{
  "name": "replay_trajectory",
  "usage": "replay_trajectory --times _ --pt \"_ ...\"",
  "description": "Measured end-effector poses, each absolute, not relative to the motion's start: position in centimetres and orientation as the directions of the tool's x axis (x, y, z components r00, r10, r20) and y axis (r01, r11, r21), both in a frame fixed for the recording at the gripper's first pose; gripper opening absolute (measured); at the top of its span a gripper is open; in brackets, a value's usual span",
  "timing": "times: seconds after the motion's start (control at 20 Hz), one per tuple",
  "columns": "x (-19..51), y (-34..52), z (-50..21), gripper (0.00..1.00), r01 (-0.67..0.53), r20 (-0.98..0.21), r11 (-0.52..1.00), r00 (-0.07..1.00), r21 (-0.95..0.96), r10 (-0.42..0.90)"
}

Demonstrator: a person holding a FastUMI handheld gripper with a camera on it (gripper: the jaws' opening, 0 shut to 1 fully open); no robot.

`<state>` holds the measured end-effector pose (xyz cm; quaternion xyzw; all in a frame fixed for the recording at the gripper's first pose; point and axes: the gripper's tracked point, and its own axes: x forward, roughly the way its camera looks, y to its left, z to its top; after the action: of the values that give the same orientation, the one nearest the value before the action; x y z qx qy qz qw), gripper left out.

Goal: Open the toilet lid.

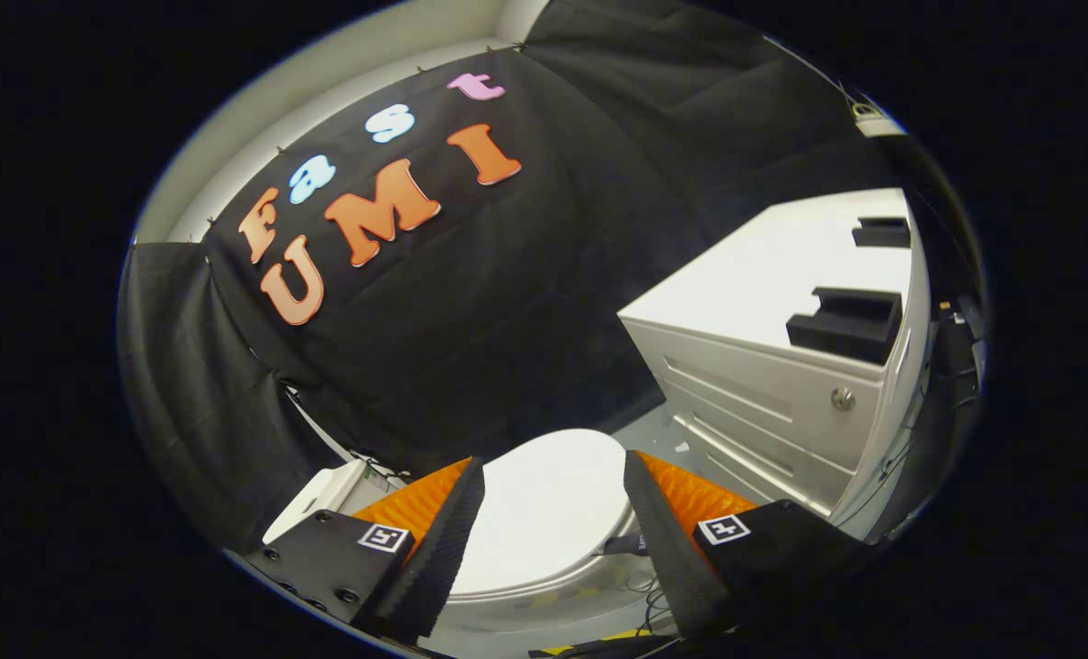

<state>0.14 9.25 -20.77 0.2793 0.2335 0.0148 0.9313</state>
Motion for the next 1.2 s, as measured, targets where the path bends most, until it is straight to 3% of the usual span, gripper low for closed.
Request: replay_trajectory --times 0.25,0.35,0.6,0.65,0.75,0.85,1.2 --pt "-0.5 9.0 -29.0 0.99 0.248 -0.622 0.781 0.752 0.573 0.217" --pt "-0.6 8.7 -31.2 0.99 0.305 -0.659 0.755 0.721 0.58 0.215" --pt "2.3 6.1 -33.6 0.98 0.424 -0.667 0.745 0.744 0.515 0.038" --pt "0.7 7.4 -33.1 0.99 0.435 -0.703 0.715 0.702 0.548 0.112" --pt "-1.3 10.1 -32.5 0.99 0.492 -0.694 0.586 0.698 0.643 0.176" --pt "-0.5 9.7 -33.5 0.99 0.536 -0.668 0.48 0.728 0.694 0.154" --pt "1.5 8.8 -35.9 0.96 0.54 -0.576 0.243 0.81 0.806 0.111"
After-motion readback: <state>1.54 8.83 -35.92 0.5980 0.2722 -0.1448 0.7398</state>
